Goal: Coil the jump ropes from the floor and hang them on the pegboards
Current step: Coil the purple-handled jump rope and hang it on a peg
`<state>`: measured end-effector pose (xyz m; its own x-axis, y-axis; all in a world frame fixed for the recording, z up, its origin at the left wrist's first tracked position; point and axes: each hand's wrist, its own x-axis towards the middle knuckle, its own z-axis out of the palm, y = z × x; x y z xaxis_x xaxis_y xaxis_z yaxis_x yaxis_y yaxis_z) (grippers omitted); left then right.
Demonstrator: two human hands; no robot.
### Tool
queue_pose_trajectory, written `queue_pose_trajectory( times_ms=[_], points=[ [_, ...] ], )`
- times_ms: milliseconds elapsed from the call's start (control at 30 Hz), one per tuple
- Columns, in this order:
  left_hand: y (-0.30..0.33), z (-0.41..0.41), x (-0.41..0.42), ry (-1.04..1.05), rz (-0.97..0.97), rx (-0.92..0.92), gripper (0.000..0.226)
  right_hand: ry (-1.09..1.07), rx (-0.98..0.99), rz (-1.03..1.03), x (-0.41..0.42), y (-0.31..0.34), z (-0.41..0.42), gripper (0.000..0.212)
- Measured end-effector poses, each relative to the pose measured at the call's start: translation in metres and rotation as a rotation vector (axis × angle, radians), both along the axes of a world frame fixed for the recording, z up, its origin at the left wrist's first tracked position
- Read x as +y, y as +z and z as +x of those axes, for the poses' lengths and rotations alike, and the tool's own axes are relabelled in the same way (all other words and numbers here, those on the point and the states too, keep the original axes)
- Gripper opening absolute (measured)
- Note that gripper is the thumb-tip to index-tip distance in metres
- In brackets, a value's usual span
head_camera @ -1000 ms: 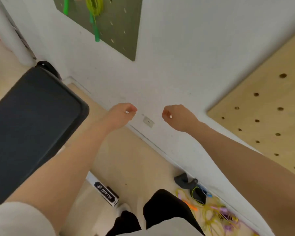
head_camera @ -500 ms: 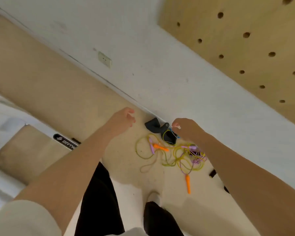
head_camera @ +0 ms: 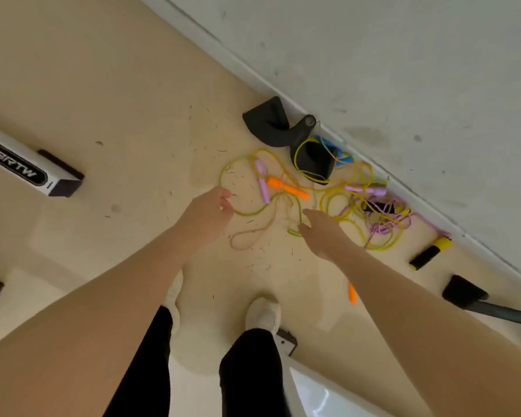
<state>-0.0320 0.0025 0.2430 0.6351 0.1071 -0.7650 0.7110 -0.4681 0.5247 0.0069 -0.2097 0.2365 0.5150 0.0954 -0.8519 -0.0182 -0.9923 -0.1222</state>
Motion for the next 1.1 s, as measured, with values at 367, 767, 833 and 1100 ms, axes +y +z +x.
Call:
queue_pose_trajectory(
  times_ms=[367,767,833,1100],
  points=[
    [-0.263,0.021,-0.008,-0.176,0.137,-0.123,0.036,0.037,-0.301,0.059,0.046,-0.275,0.020,0.041],
    [-0.191,0.053,-0.008,0.673,-0.508,0.062,0.056,-0.270,-0.005,0.603,0.097,-0.192,-0.012,0.042],
    [-0.138,0.064,0.000,0.855,-0.555,0.070,0.031,-0.213,0.054,0.624,0.105,-0.144,-0.009,0.033],
    [0.095,0.083,0.047,-0.274,-0.504,0.346,0.047,-0.724,-0.028,0.823,0.109,0.063,0.028,0.082]
  ],
)
